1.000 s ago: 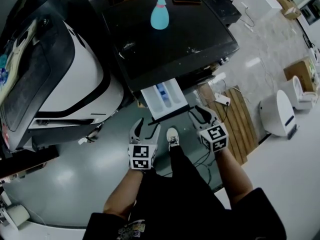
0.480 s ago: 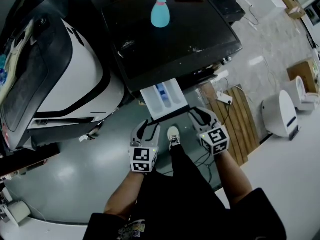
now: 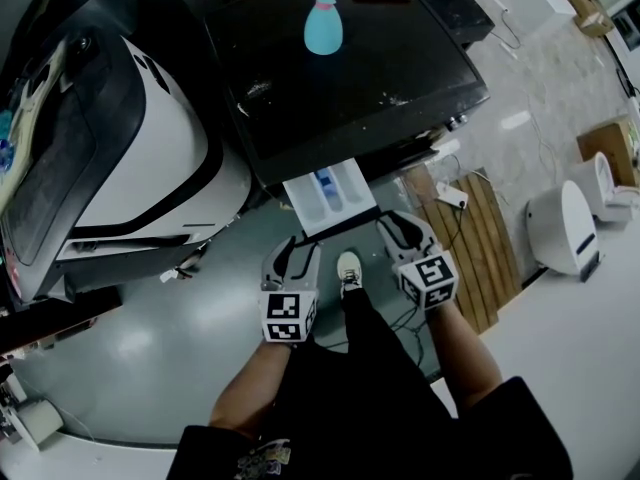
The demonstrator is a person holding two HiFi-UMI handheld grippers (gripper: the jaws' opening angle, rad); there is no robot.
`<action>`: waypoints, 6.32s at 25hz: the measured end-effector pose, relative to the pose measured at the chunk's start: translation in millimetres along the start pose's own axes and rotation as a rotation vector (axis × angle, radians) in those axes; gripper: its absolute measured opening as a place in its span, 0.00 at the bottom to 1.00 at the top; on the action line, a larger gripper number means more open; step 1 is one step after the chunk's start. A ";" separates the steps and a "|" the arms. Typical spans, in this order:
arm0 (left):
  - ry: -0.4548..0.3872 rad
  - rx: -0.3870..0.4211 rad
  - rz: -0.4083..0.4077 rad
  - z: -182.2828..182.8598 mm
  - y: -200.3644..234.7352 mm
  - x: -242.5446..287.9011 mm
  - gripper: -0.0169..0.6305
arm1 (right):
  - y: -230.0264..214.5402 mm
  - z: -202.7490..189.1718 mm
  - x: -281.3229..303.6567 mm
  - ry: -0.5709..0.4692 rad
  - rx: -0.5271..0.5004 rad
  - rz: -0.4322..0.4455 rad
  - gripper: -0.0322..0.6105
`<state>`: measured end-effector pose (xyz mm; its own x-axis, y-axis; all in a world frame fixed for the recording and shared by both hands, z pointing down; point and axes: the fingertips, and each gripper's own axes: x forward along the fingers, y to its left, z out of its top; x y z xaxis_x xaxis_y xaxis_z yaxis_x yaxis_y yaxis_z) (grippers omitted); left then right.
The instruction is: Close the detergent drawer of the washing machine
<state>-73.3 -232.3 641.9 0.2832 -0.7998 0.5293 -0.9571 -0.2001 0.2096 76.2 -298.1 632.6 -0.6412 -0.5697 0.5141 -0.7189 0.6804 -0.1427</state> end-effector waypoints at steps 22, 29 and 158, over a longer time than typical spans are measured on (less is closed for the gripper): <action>-0.028 -0.042 0.098 32.5 49.1 34.6 0.31 | -13.9 36.4 58.5 -0.029 0.016 -0.004 0.21; -0.042 -0.055 0.157 43.0 63.0 44.7 0.32 | -18.6 47.3 75.8 -0.032 0.026 -0.006 0.21; -0.291 0.189 -0.154 -44.9 -246.0 -350.3 0.03 | 233.9 -18.9 -371.5 -0.358 0.003 0.061 0.05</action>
<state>65.8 122.5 441.7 0.4210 -0.8741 0.2422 -0.9070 -0.4093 0.0991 151.3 81.4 424.2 -0.7357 -0.6542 0.1756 -0.6771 0.7168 -0.1664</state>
